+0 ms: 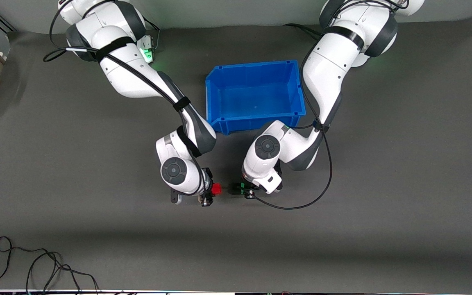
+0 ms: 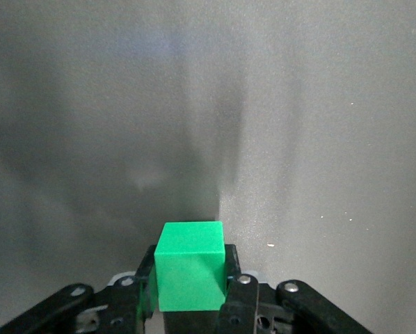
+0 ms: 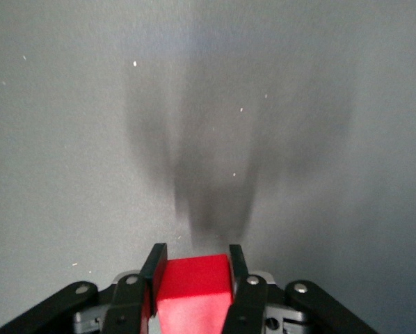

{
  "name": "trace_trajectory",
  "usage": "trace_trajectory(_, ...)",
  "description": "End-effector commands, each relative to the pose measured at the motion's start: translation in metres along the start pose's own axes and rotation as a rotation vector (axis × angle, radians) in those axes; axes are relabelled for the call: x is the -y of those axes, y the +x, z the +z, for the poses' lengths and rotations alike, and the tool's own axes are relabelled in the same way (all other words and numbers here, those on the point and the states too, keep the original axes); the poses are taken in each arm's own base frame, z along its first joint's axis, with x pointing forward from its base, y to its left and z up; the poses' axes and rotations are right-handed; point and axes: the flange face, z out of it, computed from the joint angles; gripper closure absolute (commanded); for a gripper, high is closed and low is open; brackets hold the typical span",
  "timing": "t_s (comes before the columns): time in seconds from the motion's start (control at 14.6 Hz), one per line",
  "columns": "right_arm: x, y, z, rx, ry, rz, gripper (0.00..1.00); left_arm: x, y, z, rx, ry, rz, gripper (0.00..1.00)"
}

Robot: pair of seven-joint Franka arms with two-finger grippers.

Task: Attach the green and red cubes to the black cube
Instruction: 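Press the red and green cubes against the black cube, then open both grippers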

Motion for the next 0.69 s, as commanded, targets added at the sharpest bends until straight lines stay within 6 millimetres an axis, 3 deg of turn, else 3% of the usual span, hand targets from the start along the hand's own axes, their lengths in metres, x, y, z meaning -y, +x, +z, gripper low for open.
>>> trace_trajectory(0.0, 0.007, -0.015, 0.007, -0.01, 0.033, 0.038, 1.0, 0.002, -0.005, -0.003, -0.009, -0.003, -0.001, 1.0)
trace_trajectory(0.62, 0.0, -0.031, 0.017, -0.001, 0.05, 0.039, 1.0, 0.004, -0.009, -0.003, -0.002, -0.006, -0.003, 1.0)
